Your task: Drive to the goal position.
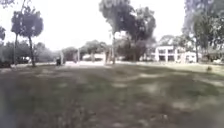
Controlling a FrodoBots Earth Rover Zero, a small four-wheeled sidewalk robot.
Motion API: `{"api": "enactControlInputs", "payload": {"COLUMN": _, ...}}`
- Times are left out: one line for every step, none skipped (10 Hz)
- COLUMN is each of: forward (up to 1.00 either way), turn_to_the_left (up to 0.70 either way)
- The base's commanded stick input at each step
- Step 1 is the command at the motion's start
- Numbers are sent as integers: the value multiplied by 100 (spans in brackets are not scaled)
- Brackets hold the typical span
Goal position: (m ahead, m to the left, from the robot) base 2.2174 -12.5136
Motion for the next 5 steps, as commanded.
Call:
{"api": "enactControlInputs", "payload": {"forward": 70, "turn_to_the_left": 0}}
{"api": "enactControlInputs", "payload": {"forward": 70, "turn_to_the_left": 0}}
{"api": "enactControlInputs", "payload": {"forward": 70, "turn_to_the_left": 0}}
{"api": "enactControlInputs", "payload": {"forward": 70, "turn_to_the_left": 0}}
{"api": "enactControlInputs", "payload": {"forward": 70, "turn_to_the_left": 0}}
